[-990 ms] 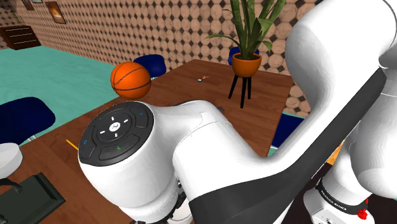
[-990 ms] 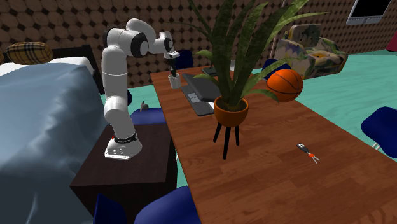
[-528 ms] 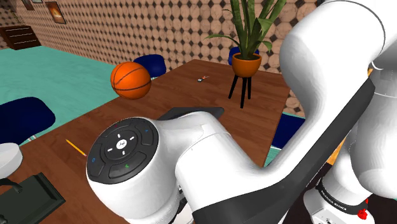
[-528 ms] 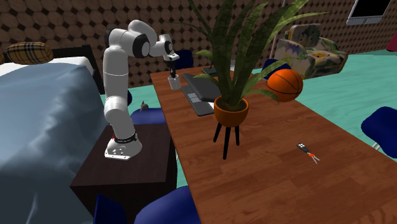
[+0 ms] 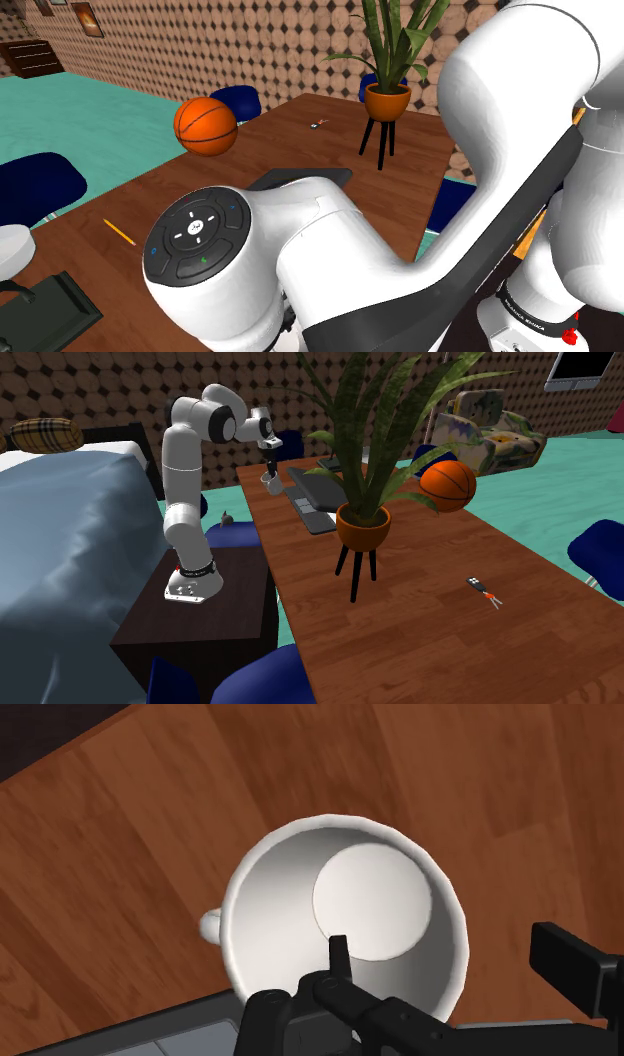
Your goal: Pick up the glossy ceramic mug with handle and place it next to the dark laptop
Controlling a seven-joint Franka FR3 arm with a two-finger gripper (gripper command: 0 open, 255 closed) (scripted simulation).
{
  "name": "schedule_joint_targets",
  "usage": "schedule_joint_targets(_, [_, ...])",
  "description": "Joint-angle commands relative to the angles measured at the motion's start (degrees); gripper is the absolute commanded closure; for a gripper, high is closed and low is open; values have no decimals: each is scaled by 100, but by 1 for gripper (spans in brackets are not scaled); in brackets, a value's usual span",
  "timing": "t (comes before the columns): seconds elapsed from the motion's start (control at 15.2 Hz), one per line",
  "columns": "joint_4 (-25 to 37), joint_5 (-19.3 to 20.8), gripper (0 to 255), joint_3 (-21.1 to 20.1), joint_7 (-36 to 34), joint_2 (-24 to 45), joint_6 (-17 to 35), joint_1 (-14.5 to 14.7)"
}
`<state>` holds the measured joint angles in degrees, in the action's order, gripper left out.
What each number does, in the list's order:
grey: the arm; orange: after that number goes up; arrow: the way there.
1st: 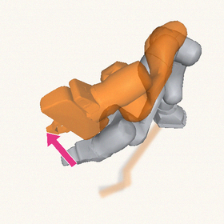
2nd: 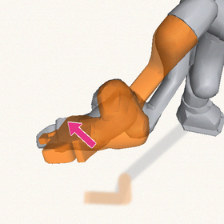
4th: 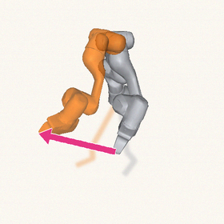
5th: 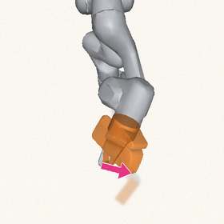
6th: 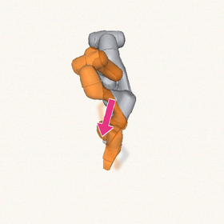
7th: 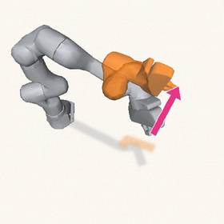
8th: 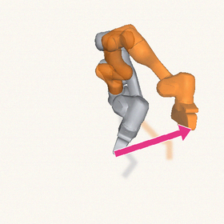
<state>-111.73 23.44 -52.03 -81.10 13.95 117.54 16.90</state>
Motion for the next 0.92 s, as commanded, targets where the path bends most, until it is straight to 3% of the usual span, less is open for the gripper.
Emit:
schedule_joint_targets(0.0, [-4, -1, 0, 2, 3, -1, 3, -4])
schedule_joint_targets(0.33, [446, -359, 0, -155, 230, -306, -605, -44])
schedule_joint_targets(0.86, [446, -360, 0, -154, 231, -306, -605, -43])
